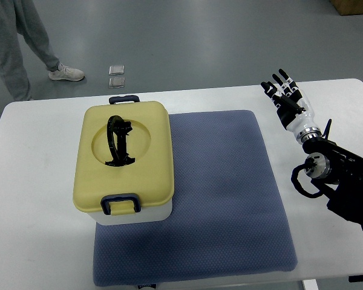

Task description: Open white storage box with right hand

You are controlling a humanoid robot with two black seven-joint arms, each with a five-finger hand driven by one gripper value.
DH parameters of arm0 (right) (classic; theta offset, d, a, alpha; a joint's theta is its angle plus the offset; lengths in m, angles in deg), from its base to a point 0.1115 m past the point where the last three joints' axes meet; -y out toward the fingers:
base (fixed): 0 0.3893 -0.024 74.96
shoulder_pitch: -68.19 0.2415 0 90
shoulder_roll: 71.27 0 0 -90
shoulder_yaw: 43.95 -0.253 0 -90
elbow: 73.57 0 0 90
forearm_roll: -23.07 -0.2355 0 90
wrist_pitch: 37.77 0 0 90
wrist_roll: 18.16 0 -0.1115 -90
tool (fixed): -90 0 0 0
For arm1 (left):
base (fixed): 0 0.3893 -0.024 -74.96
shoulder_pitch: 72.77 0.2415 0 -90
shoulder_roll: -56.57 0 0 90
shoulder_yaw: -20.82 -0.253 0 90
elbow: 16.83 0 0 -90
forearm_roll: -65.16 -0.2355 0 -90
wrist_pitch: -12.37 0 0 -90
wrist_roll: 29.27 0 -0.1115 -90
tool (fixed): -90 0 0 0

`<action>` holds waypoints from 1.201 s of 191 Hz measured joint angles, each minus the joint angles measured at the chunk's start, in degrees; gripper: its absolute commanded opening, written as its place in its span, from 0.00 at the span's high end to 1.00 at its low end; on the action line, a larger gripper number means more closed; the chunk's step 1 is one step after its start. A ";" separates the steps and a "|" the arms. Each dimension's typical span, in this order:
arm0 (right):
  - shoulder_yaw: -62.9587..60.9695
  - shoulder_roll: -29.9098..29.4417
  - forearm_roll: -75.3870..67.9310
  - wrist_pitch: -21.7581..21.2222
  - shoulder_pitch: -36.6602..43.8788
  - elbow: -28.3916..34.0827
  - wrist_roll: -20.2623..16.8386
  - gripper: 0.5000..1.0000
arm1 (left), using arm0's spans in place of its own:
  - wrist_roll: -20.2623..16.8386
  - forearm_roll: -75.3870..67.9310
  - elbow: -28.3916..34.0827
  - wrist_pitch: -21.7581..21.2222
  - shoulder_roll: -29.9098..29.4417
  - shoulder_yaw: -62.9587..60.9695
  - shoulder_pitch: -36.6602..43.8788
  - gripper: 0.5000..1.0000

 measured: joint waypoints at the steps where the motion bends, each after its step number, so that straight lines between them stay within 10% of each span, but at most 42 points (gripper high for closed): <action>1: 0.00 0.00 0.00 0.00 0.00 0.00 0.00 0.14 | 0.00 0.00 0.00 0.00 0.00 0.01 0.00 0.00; 229: 0.92 1.05 0.83 0.67 4.46 1.26 -0.14 0.14 | 0.00 0.02 -0.04 0.01 0.00 0.09 0.00 0.00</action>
